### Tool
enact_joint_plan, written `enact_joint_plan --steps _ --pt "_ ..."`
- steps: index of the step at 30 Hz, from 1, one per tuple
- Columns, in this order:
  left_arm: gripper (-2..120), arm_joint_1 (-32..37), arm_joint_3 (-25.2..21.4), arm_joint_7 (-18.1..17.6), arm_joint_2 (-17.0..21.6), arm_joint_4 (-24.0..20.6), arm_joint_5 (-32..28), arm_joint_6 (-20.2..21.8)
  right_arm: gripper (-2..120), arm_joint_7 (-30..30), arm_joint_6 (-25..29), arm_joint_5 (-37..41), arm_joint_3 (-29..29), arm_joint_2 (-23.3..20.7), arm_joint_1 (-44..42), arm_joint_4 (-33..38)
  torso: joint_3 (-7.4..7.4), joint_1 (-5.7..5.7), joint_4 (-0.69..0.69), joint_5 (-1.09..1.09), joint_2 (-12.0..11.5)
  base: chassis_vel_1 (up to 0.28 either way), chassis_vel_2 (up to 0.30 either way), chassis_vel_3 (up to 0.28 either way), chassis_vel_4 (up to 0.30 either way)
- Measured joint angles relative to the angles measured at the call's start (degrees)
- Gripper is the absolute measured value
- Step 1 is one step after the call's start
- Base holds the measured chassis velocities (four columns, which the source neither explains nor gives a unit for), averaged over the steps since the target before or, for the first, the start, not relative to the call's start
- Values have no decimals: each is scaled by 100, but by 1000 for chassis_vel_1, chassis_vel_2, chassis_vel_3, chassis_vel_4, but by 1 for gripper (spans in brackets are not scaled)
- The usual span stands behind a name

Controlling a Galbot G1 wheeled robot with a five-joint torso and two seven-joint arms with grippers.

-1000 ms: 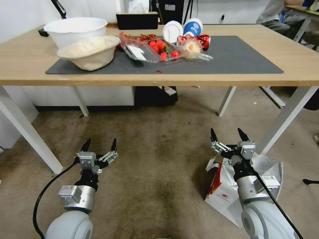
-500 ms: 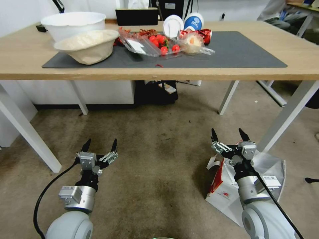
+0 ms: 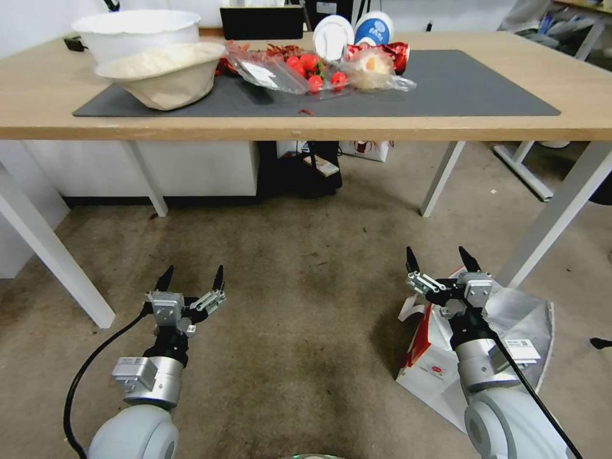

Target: Pick up the food delivery bag from the floor and place it on the table.

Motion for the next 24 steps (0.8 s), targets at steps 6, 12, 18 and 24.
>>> enact_joint_plan --steps 6,12,18,24 --pt "98 -36 -9 -2 7 76 -28 -154 100 6 2 -9 -1 16 -19 0 0 -3 0 0 -4 0 0 0 0" --pt "99 -78 -29 -8 -2 205 -102 -475 100 154 -50 -65 17 17 -98 8 0 -3 1 0 7 0 0 0 0" --pt "99 -80 -125 -64 12 279 -313 -571 100 993 -790 -809 360 36 -429 -22 0 -1 0 -1 23 0 0 0 0" --pt "99 -17 -286 -110 -47 263 -387 -580 100 1189 -912 -684 893 -7 -625 -453 0 2 2 2 32 0 0 0 0"
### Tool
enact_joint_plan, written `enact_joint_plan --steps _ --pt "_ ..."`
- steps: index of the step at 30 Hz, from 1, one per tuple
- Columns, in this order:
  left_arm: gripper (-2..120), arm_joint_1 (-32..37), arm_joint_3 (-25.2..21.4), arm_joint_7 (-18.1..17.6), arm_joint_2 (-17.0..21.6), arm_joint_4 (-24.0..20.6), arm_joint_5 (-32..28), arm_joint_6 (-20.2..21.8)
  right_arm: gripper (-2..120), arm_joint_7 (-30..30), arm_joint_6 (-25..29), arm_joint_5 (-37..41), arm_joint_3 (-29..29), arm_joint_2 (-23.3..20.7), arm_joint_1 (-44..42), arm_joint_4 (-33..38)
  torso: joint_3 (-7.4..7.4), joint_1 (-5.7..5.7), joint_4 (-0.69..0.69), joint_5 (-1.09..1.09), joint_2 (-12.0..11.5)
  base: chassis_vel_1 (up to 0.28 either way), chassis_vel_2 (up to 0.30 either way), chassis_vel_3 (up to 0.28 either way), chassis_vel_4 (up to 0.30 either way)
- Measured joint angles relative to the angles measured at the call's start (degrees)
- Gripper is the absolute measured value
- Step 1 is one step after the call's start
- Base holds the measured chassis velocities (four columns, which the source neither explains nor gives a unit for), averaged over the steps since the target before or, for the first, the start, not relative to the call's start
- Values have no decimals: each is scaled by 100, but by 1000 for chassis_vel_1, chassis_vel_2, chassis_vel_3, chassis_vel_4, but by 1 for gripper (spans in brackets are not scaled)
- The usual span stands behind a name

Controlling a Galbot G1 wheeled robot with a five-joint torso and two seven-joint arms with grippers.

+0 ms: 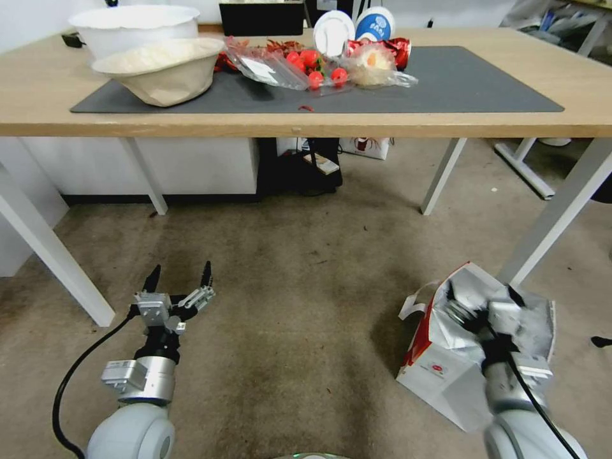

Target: Pick up the food delivery bag from the floor and place it on the table.

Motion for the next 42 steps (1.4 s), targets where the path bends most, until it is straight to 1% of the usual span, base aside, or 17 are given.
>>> enact_joint_plan --steps 1,2,5,6,10,17,20,23,28,31,32,35,36,37,39,40,42 --pt "99 11 -9 -10 -20 -11 6 -3 100 6 -9 62 102 -17 -3 -98 0 0 3 0 2 0 0 0 0" --pt "99 11 0 -27 -53 -21 34 -3 100 12 -4 129 310 -29 -16 -297 0 0 0 -2 5 0 0 0 0" --pt "99 10 31 -30 -82 -24 75 -1 100 12 22 205 525 -49 5 -510 0 1 -4 -1 7 0 0 0 0" --pt "99 18 50 -33 -118 -20 118 -1 100 11 43 323 685 -86 88 -712 0 1 -3 -2 9 0 0 0 0" --pt "99 26 67 -48 -129 30 153 -5 100 6 52 489 859 -119 200 -970 0 2 0 -3 13 0 0 0 0" --pt "99 18 64 -73 -108 91 157 -5 100 24 57 571 1008 -111 387 -1345 0 3 -1 -2 18 0 0 0 0" --pt "99 3 62 -86 -98 121 155 -5 100 7 58 692 1066 -110 504 -1526 0 3 -2 -2 19 0 0 0 0" --pt "99 -7 86 -98 -95 149 156 -5 100 -88 58 960 1098 -168 717 -1930 0 4 -1 -1 21 0 0 0 0" --pt "99 -7 107 -100 -91 153 169 -5 100 -149 -4 1154 1073 -189 815 -2140 0 4 -1 -1 23 0 0 0 0" --pt "98 1 108 -105 -72 152 172 -6 89 -150 -105 1264 1033 -150 847 -2199 0 4 -1 -3 24 0 0 0 0" --pt "98 1 108 -105 -72 152 172 -6 89 -150 -105 1264 1033 -150 847 -2199 0 4 -1 -3 24 0 0 0 0" --pt "98 9 111 -106 -70 144 178 -11 81 -75 -160 1386 996 -129 841 -2196 0 4 -1 -3 25 0 0 0 0" --pt "98 19 120 -107 -75 117 185 -13 74 1 -203 1472 989 -104 826 -2151 0 4 -1 -2 26 0 0 0 0" --pt "98 19 120 -107 -75 117 185 -13 74 1 -203 1472 989 -104 826 -2151 0 4 -1 -2 26 0 0 0 0" --pt "98 24 124 -109 -76 93 189 -14 63 62 -254 1538 1013 -77 802 -2072 0 4 -1 -2 26 0 0 0 0" --pt "98 24 124 -109 -76 93 189 -14 63 62 -254 1538 1013 -77 802 -2072 0 4 -1 -2 26 0 0 0 0" --pt "98 30 125 -111 -72 74 190 -14 53 119 -299 1591 1063 -60 793 -2011 0 4 -1 -4 27 0 0 0 0"
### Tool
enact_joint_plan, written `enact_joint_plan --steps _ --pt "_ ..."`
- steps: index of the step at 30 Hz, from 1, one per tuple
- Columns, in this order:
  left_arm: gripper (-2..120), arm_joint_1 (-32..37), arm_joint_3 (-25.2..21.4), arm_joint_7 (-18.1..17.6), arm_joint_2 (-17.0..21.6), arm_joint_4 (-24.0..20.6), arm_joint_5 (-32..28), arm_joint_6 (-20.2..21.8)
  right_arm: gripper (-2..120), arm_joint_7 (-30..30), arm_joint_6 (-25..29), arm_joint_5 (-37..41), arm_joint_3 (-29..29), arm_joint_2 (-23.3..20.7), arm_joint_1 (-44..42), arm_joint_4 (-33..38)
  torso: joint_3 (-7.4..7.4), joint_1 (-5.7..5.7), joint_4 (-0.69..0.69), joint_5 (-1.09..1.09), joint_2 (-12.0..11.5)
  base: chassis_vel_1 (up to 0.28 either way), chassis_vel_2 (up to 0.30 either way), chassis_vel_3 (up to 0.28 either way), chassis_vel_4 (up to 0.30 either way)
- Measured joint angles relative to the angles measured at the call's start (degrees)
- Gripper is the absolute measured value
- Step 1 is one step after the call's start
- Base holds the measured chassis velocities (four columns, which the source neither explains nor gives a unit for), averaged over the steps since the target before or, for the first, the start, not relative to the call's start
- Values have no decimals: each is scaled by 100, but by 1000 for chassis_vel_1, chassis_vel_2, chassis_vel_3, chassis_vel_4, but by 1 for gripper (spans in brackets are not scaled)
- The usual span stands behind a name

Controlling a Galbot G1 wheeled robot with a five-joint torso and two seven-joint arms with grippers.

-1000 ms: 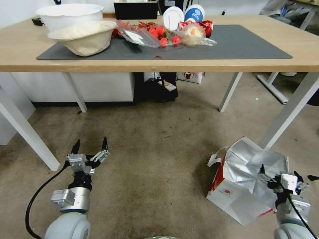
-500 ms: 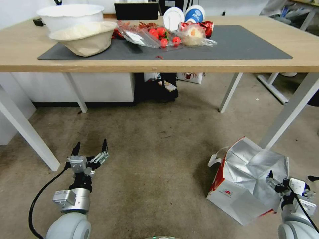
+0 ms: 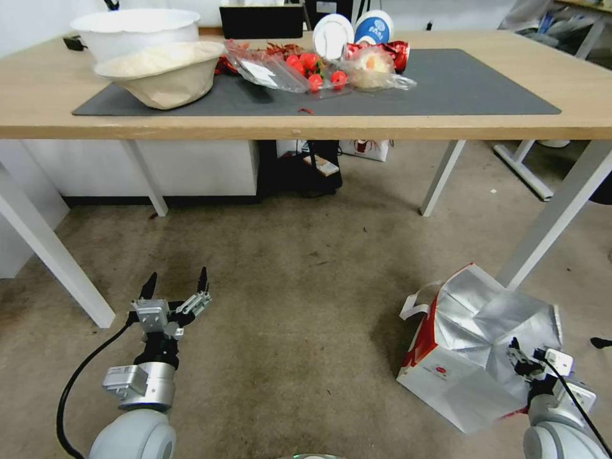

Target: Pick up the food delivery bag from the floor and place it on the table.

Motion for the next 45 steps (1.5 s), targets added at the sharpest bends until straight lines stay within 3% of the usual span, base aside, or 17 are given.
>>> enact_joint_plan --steps 15,23,33,36,39,45 --pt "98 35 -45 -44 39 -119 -21 -12 0 135 -110 148 74 75 -26 71 0 1 0 2 2 0 0 0 0" --pt "97 38 -58 -56 38 -116 -26 -25 0 156 -78 227 44 77 -117 139 0 1 0 1 2 0 0 0 0" --pt "98 -48 -47 -29 -4 51 -13 -183 0 152 -73 584 -557 -37 -711 1148 0 0 0 1 3 0 0 0 0" --pt "99 -76 -70 7 0 92 -14 -260 0 66 -148 602 -803 -220 -868 1542 0 1 0 2 3 0 0 0 0" --pt "99 -106 -124 84 4 142 -18 -346 0 -130 -389 537 -1220 -744 -1044 2283 0 1 1 3 3 0 0 0 0" --pt "100 -154 -161 58 32 206 -53 -434 0 -763 -552 505 -1325 -1526 -1138 2871 0 1 0 2 3 0 0 0 0"
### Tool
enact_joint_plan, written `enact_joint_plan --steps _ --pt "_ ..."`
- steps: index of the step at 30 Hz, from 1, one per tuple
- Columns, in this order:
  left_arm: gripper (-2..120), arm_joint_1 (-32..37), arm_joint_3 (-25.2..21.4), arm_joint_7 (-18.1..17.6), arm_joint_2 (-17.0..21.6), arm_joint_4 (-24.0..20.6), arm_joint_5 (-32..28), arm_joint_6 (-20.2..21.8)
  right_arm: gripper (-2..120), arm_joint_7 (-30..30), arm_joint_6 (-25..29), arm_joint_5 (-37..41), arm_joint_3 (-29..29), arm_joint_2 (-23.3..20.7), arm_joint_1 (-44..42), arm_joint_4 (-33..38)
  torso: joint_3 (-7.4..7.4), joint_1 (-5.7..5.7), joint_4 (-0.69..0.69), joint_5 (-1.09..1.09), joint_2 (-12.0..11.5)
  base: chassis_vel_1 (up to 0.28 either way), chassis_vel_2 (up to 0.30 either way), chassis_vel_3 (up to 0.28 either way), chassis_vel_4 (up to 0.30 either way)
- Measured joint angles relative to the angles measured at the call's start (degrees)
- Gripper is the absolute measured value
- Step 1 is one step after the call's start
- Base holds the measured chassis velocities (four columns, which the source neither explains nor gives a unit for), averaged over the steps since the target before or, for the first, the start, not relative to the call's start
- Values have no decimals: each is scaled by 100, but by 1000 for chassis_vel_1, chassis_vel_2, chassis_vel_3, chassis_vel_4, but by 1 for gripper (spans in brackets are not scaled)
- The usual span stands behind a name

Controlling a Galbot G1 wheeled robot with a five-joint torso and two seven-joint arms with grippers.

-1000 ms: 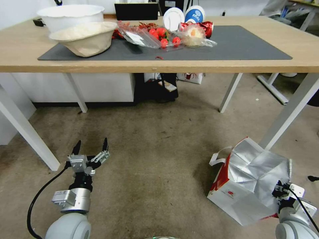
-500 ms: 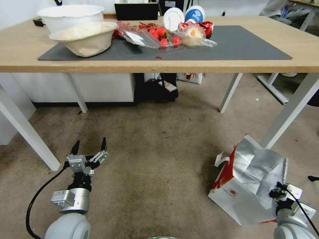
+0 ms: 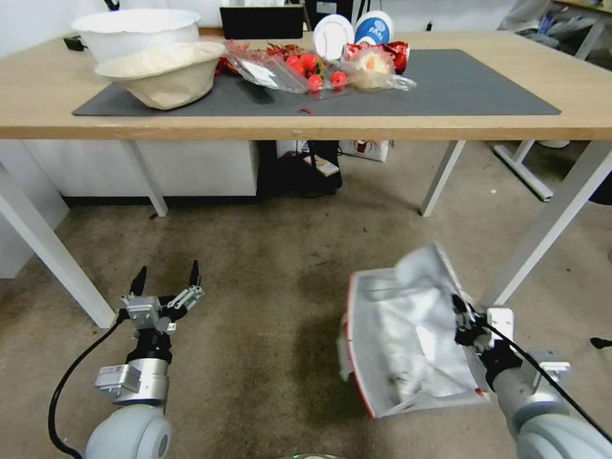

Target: Pick up the food delivery bag from the floor and place it on the table.

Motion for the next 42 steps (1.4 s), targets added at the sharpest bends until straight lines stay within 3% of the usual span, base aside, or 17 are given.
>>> enact_joint_plan --steps 2,3,5,6,8,21,30,39,42 --pt "100 -62 -27 38 47 16 -13 -44 0 -957 -2 161 198 -823 28 335 0 0 -1 0 0 0 0 0 0" --pt "100 -62 -27 38 47 16 -13 -44 0 -957 -2 161 198 -823 28 335 0 0 -1 0 0 0 0 0 0" --pt "100 -103 -47 46 71 22 -13 -44 0 -1502 -6 497 291 -1602 97 564 0 0 0 1 0 0 0 0 0" --pt "100 -103 -47 46 71 22 -13 -44 0 -1502 -6 497 291 -1602 97 564 0 0 0 1 0 0 0 0 0" --pt "100 -104 -97 23 106 13 -59 -36 0 -1785 -26 889 356 -2377 45 754 0 0 0 -1 0 0 0 0 0" --pt "100 -106 -269 42 188 -46 -238 -123 0 -2309 133 2084 1009 -3941 280 1033 0 0 0 -1 0 0 0 0 0" --pt "100 -29 -364 186 182 -109 -327 -48 0 -2426 322 2159 1002 -3953 305 1022 13 2 0 0 34 0 0 0 0" --pt "100 95 -331 81 194 -278 -270 194 0 -2368 292 2429 945 -3863 261 1010 181 8 0 0 211 0 0 0 0" --pt "100 149 -318 46 202 -348 -259 215 0 -2373 318 2503 946 -3922 232 1005 304 20 0 0 341 0 0 0 0"
